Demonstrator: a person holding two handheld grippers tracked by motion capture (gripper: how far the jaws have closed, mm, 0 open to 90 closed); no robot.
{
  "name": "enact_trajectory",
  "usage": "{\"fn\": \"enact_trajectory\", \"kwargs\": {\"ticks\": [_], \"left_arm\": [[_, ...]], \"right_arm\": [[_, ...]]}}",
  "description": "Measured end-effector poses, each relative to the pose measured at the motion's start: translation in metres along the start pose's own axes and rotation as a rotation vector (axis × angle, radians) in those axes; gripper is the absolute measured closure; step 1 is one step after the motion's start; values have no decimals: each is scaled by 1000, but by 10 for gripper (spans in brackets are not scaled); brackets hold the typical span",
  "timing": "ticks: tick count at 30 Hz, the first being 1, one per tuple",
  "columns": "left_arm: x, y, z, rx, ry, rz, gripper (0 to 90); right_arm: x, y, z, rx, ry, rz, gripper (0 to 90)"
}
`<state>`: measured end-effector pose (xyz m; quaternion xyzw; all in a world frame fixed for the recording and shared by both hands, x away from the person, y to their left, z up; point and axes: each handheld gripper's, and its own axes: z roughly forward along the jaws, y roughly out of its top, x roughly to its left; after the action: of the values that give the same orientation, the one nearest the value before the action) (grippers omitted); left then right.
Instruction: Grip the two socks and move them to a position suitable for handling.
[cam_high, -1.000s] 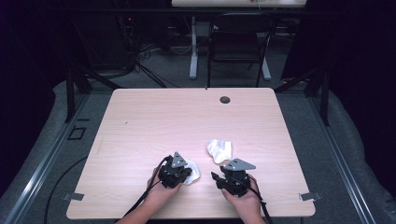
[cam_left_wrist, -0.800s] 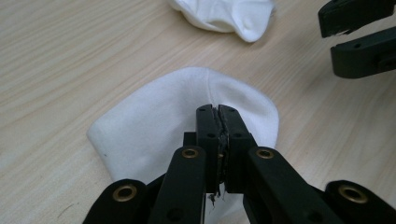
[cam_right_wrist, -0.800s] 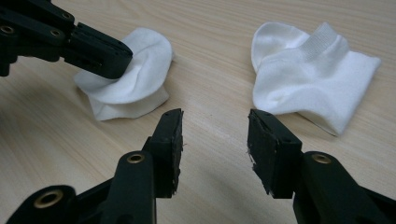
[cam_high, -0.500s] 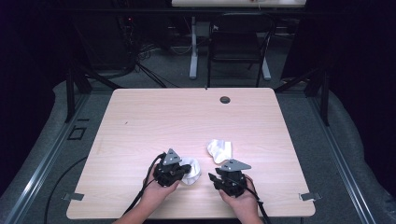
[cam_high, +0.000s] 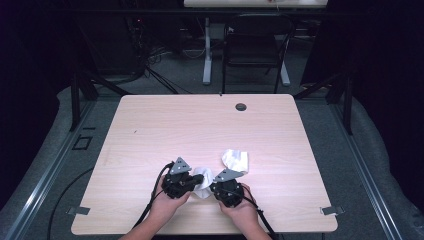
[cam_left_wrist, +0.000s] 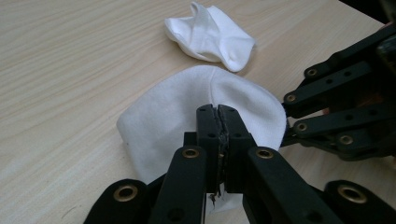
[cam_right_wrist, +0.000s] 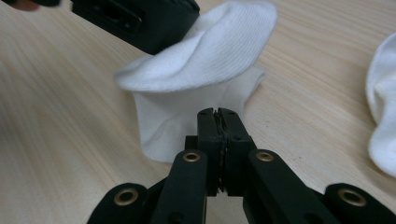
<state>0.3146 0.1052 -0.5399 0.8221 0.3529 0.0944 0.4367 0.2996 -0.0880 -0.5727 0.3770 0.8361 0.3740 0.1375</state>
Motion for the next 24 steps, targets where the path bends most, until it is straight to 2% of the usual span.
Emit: {"fn": "enact_trajectory", "kwargs": {"ticks": [3, 6, 8, 12, 17, 21, 22, 24], "left_arm": [[2, 0, -2, -2, 5, -2, 887], [4, -2, -5, -2, 7, -3, 887], [10, -9, -14, -3, 22, -3, 887], [23, -22, -25, 15, 48, -41, 887], [37, -36, -31, 55, 94, -62, 886], [47, -43, -35, 84, 83, -115, 883], [47, -45, -37, 78, 84, -126, 889], [49, -45, -42, 70, 97, -124, 830]], "right_arm": [[-1, -2, 8, 22, -1, 7, 900], [-3, -3, 8, 12, 8, 20, 900], [-3, -5, 5, 19, 3, 20, 900], [-3, -8, 1, 31, 20, 22, 900], [-2, -12, -5, 47, 31, 16, 900], [0, -13, -7, 56, 30, 0, 900], [0, -13, -7, 55, 28, -1, 900], [-1, -12, -8, 62, 26, -6, 900]]}}
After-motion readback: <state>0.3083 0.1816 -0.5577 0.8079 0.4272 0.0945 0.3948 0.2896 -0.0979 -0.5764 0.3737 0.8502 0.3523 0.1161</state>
